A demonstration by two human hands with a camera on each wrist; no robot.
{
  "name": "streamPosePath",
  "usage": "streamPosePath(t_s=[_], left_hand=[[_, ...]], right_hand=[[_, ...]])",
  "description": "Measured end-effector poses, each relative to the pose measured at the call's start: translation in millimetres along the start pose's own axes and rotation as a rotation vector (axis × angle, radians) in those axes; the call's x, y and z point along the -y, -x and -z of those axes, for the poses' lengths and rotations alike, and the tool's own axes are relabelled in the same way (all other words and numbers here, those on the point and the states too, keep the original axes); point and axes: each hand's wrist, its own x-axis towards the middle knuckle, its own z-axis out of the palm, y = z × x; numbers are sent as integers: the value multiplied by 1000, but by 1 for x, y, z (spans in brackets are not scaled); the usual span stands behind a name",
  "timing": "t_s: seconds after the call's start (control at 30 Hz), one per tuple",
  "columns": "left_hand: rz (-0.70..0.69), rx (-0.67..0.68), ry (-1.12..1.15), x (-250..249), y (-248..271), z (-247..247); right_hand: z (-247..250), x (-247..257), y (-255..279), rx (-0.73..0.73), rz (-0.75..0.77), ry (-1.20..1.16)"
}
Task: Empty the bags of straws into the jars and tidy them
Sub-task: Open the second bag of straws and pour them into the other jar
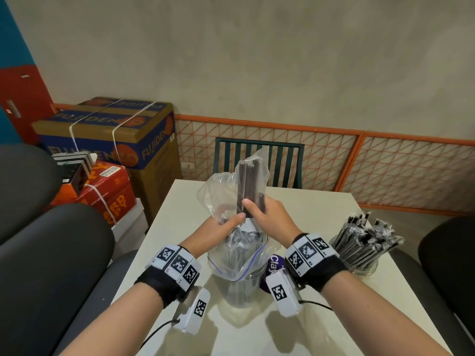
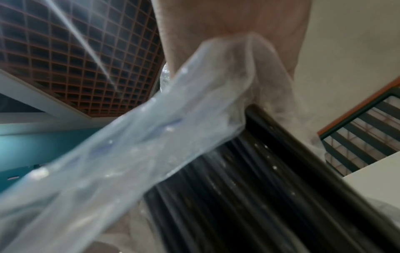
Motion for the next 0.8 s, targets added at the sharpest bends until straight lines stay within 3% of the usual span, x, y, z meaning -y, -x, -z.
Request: streamPosePath(t_s=[0.17, 0.37, 0.53, 0.6, 0.8], left_hand=[[-89, -77, 78, -33, 10, 11], [-199, -157, 110, -52, 12, 16], [-84, -42, 6, -35, 7, 6], [-61, -89, 11, -38, 10, 7], [-196, -254, 27, -54, 4, 16]], right_hand=[[12, 2, 2, 82, 7, -155], [30, 17, 9, -97, 61, -412], [13, 0, 11, 16, -58, -121], [17, -1, 9, 24, -43, -95], [37, 29, 5, -88, 93, -173]])
